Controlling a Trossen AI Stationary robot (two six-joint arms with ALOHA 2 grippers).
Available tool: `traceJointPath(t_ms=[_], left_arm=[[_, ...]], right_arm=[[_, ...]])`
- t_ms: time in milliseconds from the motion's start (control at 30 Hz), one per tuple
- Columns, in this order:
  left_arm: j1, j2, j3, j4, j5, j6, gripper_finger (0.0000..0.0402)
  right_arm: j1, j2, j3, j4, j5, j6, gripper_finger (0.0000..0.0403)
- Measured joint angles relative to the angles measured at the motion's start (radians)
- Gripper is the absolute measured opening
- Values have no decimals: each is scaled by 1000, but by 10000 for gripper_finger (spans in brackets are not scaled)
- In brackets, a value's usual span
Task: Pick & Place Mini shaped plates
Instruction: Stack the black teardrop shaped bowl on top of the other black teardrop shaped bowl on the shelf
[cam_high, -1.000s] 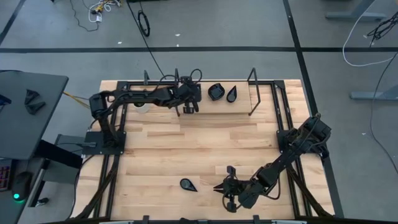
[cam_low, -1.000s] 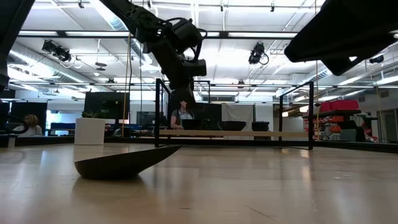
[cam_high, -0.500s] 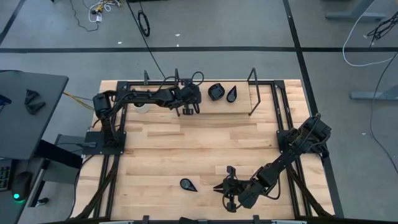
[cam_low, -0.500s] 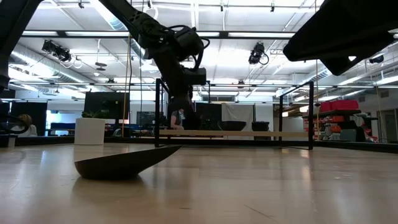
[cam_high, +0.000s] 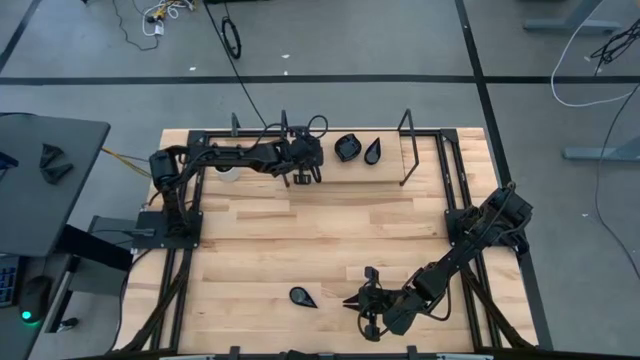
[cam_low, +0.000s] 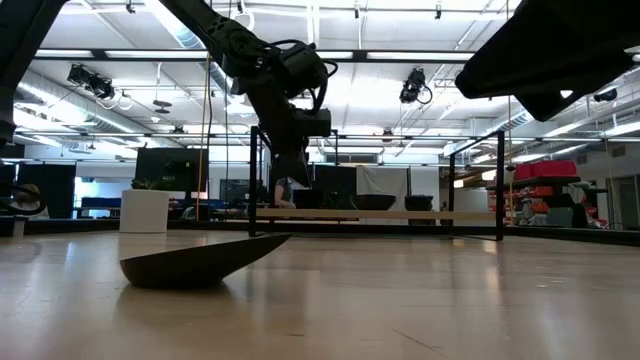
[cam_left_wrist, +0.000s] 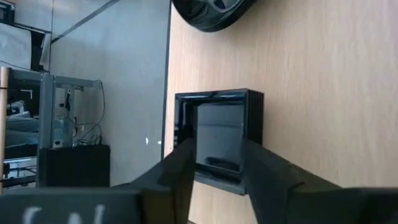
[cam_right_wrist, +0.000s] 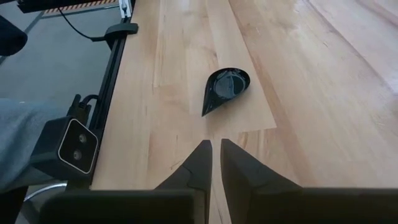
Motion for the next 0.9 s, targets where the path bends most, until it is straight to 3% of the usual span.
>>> traceJointPath(t_ms=[133,333,600,733,900], left_arm=[[0,-2,0,0,-1,-1,149],[-45,-22,26,-4,-1,-57,116],[-242,-24,185,-23,-25,-75,82],[-394,-24,292,-166,-61,-132,73],[-598,-24,394,-460,-95,-262,63]], right_arm=[[0,0,0,0,0,0,39],[-1,0,0,0,0,-7,39],[-17,0,0,-1,0,-8,39],[-18,0,0,-1,0,-4,39],[-17,0,0,0,0,1,39]])
